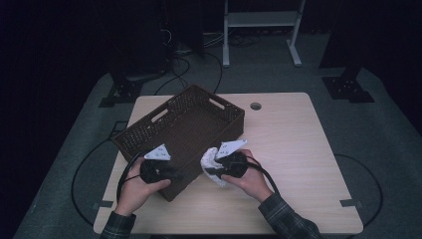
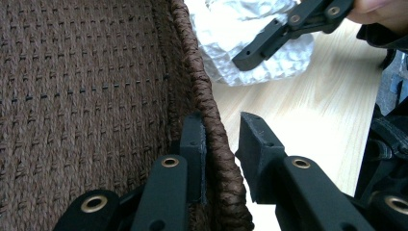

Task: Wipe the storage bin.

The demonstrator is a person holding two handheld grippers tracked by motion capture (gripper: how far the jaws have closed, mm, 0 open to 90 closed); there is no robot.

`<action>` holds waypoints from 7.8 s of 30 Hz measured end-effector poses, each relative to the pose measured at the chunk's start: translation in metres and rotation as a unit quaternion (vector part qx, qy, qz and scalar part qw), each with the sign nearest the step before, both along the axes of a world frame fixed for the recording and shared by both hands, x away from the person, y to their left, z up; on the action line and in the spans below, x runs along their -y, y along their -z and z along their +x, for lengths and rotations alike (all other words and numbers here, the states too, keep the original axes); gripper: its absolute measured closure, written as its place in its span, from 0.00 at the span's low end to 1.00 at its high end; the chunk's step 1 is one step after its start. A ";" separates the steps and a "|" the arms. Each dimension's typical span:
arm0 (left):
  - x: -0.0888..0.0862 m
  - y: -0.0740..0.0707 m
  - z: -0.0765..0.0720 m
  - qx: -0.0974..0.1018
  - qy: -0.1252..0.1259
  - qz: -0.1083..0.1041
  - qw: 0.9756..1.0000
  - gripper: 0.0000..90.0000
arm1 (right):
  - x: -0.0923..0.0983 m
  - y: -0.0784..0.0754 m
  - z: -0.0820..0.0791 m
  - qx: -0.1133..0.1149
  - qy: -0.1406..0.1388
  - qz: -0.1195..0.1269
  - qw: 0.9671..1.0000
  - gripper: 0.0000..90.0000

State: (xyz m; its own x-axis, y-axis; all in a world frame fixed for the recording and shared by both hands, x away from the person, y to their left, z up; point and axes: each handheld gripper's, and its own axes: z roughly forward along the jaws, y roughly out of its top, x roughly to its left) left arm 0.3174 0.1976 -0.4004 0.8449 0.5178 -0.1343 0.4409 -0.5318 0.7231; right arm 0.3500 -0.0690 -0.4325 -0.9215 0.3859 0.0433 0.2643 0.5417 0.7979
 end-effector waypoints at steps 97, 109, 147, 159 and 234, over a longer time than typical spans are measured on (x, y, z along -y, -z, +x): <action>0.000 0.000 0.000 0.000 -0.001 0.001 1.000 0.79 | -0.055 0.014 -0.036 -0.002 -0.097 -0.008 0.995 0.78; 0.000 0.000 0.000 -0.001 -0.002 0.000 1.000 0.79 | -0.074 0.021 -0.049 -0.010 -0.128 0.003 0.992 0.78; 0.000 0.000 0.000 0.000 -0.001 0.000 1.000 0.80 | -0.032 0.041 -0.018 -0.010 -0.064 -0.048 0.997 0.78; 0.000 0.000 0.000 0.001 -0.001 0.000 1.000 0.80 | 0.013 0.029 -0.021 -0.008 -0.015 -0.030 0.999 0.78; 0.043 -0.023 0.014 0.009 0.023 -0.005 1.000 0.87 | 0.160 0.019 -0.030 -0.005 0.166 -0.020 0.986 0.77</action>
